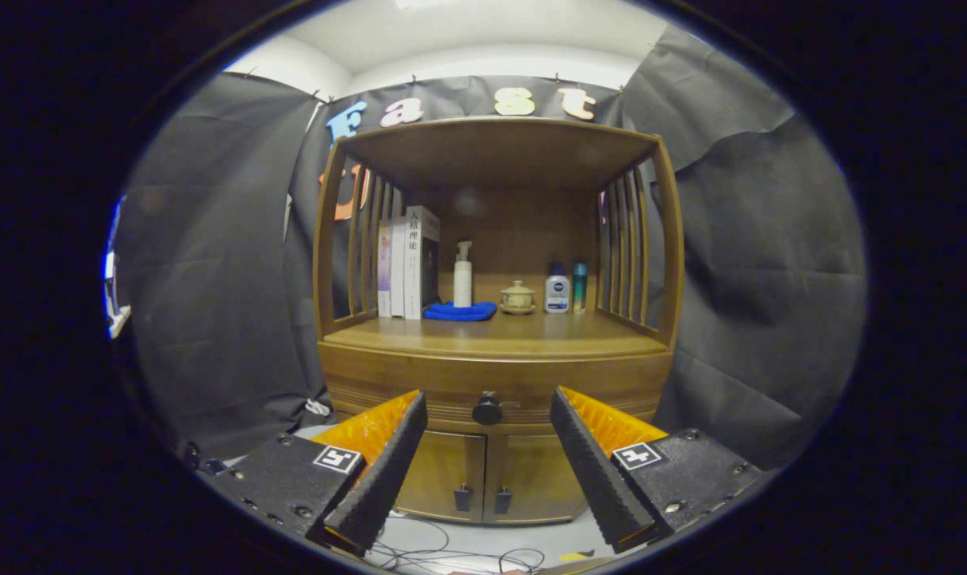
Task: Pull open the drawer, take out the items inside it, and place them on the countertop above the cabinet.
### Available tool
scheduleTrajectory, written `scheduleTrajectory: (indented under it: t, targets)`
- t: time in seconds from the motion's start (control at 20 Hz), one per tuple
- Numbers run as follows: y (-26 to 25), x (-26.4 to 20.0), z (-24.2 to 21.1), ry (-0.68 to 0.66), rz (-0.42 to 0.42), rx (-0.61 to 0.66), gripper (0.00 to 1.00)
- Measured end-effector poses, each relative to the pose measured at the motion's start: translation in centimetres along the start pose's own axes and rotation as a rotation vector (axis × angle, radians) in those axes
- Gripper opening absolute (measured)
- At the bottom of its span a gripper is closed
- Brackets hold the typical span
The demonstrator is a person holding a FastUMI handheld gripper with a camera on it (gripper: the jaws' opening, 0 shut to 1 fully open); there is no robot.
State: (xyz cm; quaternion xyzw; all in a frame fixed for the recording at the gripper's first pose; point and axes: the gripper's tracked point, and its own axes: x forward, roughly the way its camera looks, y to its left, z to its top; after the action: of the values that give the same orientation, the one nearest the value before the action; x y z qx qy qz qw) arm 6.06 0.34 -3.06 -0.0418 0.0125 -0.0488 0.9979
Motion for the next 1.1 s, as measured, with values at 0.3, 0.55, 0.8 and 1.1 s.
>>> scheduleTrajectory:
  t: [0.3,0.55,0.8,1.1]
  targets:
    - [-0.1,6.4,-2.0,0.064,-0.021,0.019,0.99]
    - [-0.7,10.8,-4.1,0.115,-0.05,-0.006,0.93]
    - [-0.7,13.8,-6.1,0.158,-0.065,-0.021,0.78]
    - [0.3,16.3,-7.2,0.197,-0.065,0.021,0.59]
